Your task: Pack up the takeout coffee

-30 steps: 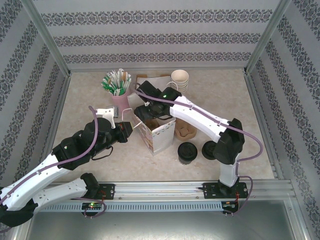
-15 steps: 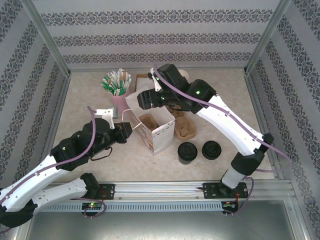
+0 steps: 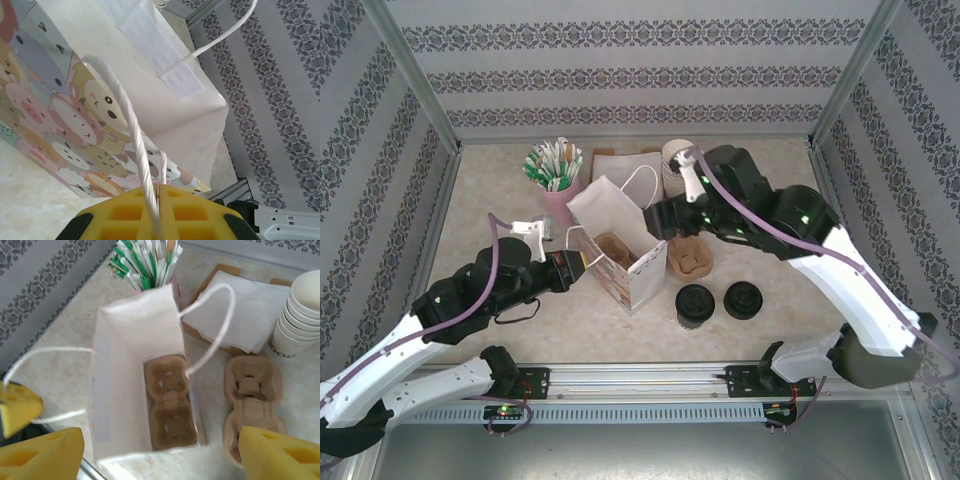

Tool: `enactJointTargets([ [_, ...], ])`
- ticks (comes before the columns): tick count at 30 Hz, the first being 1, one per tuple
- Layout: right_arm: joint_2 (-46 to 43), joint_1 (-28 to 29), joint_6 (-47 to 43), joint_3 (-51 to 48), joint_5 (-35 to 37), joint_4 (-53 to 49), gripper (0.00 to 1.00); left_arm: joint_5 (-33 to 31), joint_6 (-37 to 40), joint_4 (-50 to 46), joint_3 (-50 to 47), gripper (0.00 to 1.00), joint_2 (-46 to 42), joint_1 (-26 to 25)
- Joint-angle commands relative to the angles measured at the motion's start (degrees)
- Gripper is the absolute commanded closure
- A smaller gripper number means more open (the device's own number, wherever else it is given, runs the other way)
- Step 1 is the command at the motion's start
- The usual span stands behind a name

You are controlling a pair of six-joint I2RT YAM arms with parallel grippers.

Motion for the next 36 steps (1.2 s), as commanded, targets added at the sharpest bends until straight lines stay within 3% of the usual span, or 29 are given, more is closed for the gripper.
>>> enactJointTargets([
  [1,-4.25,0.27,-1.74,-4.68,1.82,-1.94,0.18,1.11,-1.8,-2.54,1.79,0.91,-1.95,0.63],
  [10,-13.04,0.49,0.76,-18.52,2.53,-8.44,0.13,4.79,-3.45,-1.23,1.41,0.9,-1.52,0.63],
  [15,-15.29,2.29,5.45,-27.77,2.29,-9.63,0.13,2.87,-3.44,-1.55,0.05,0.82,-2.3,0.63],
  [19,-15.96,5.0,9.57,-35.2,2.03,-8.55,0.15,1.1,-3.73,-3.06,-1.26,0.66,-3.51,0.63],
  [23,-16.46,6.94,12.6,-40.52,2.64,-6.91,0.14,-2.43,-2.6,-6.67,-1.59,0.38,-5.33,0.63],
  [27,-17.01,7.54,14.27,-44.77,2.74,-3.7,0.15,-6.85,-1.25,-11.23,-0.97,0.19,-7.31,0.63],
  [31,-15.92,8.0,14.17,-46.85,3.22,-0.99,0.17,-8.69,-0.86,-11.07,-1.18,0.07,-9.37,0.63],
  [36,-13.18,8.57,13.17,-47.2,5.44,0.45,0.17,-5.72,-0.59,-3.68,-4.71,0.0,-11.93,0.63],
])
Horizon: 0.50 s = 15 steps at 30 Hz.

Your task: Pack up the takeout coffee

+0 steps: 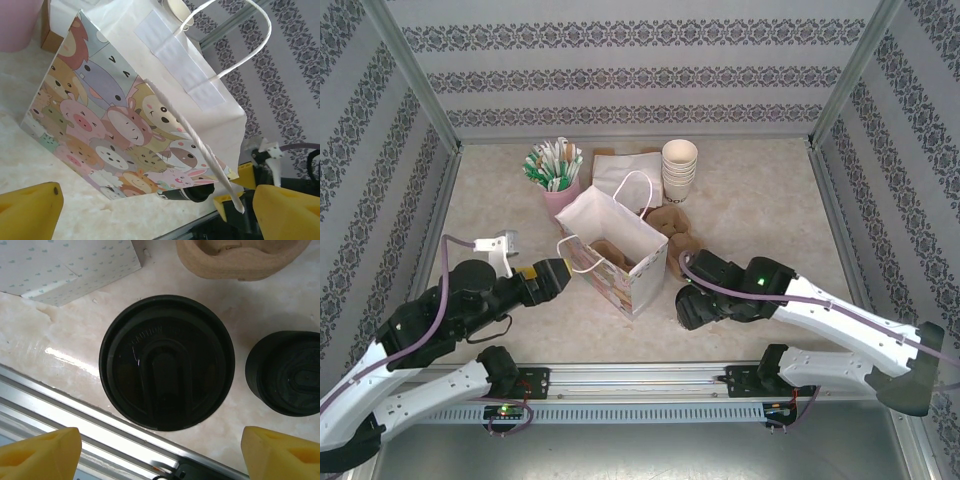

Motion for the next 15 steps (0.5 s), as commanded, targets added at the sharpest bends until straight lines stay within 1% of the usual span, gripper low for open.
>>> enactJointTargets([
  [1,1.51,0.54,0.77,-0.56,3.86,2.06,0.17,0.35,1.03,4.57,-2.36,0.0,-1.36,0.63],
  [8,3.49,0.45,0.95,-1.49,5.47,3.93,0.16,-3.79,0.86,4.73,-3.59,0.01,-4.18,0.65],
  [11,4.34,0.39,1.18,-1.92,4.82,5.4,0.2,-5.7,0.09,5.09,-4.73,0.03,-6.12,0.63],
  [13,4.96,0.36,1.44,-2.23,5.16,5.59,0.23,-6.26,-0.46,5.84,-5.83,0.05,-7.19,0.63],
  [15,5.41,0.28,1.5,-2.51,5.21,5.65,0.24,-6.62,-1.07,5.87,-6.41,0.07,-7.68,0.63],
])
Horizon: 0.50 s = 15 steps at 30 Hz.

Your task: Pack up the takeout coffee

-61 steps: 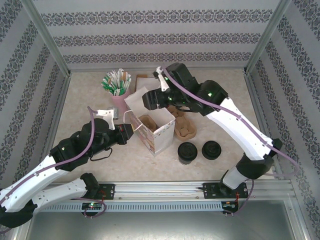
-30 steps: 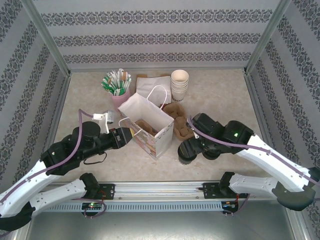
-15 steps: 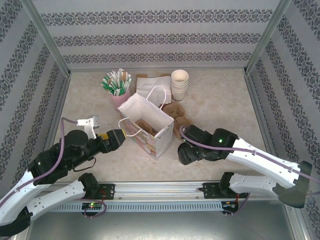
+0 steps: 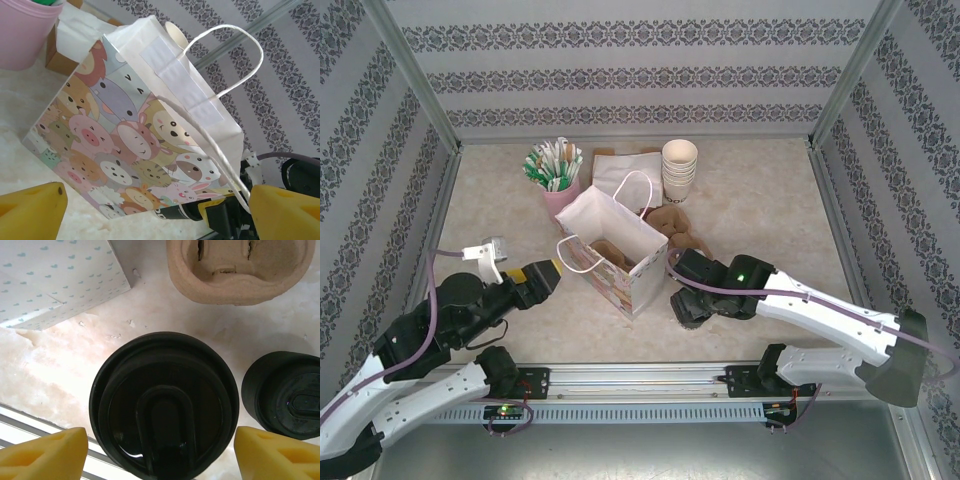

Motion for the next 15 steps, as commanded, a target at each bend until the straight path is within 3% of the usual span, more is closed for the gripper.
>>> enactJointTargets([
  [1,0.87,0.27,1.13,-1.21,1.54,0.71,0.25,-2.37,-0.99,1.9,-0.99,0.08,-0.8,0.63],
  [15,1.78,-0.62,1.37,-3.23,0.94,2.26,0.24,-2.25,-0.6,1.77,-0.73,0.09,0.0,0.63],
])
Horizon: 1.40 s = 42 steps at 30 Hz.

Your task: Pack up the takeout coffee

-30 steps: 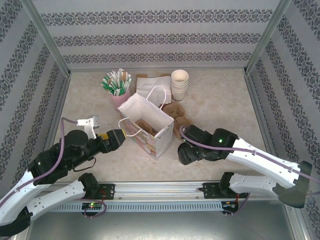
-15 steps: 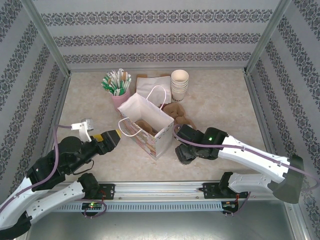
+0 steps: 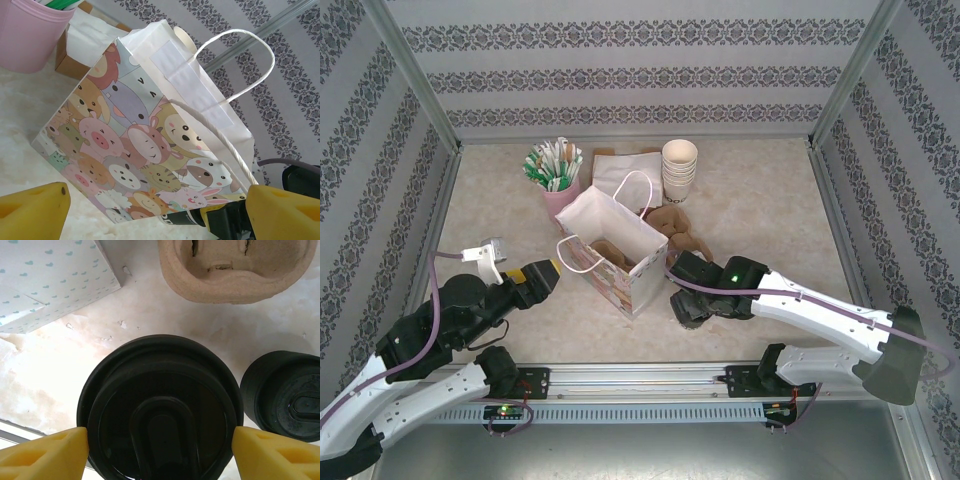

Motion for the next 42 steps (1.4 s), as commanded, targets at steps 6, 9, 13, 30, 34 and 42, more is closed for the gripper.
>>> enactJointTargets([
  [6,-0.13,-0.46,0.9,-0.62,0.11,0.08,0.23,-0.43,-0.56,1.99,-0.23,0.1,0.29,0.63],
  [9,-0.78,-0.45,1.16,-0.15,0.99,-0.29,0.23,-0.06,-0.64,2.32,-0.41,0.11,0.29,0.63],
  [13,-1.67,-0.45,1.68,0.06,1.7,-0.51,0.23,0.12,-0.84,2.4,-0.56,0.12,0.29,0.63],
  [30,-0.17,-0.59,2.74,-3.2,1.3,1.58,0.26,0.91,-1.34,2.76,-1.09,0.13,0.72,0.63],
  [34,0.28,-0.54,2.83,-3.72,1.48,1.63,0.25,0.91,-1.26,2.74,-1.04,0.13,0.84,0.63],
  [42,1.13,-0.59,2.96,-3.92,1.13,1.47,0.23,1.09,-1.29,2.8,-1.03,0.14,0.91,0.63],
])
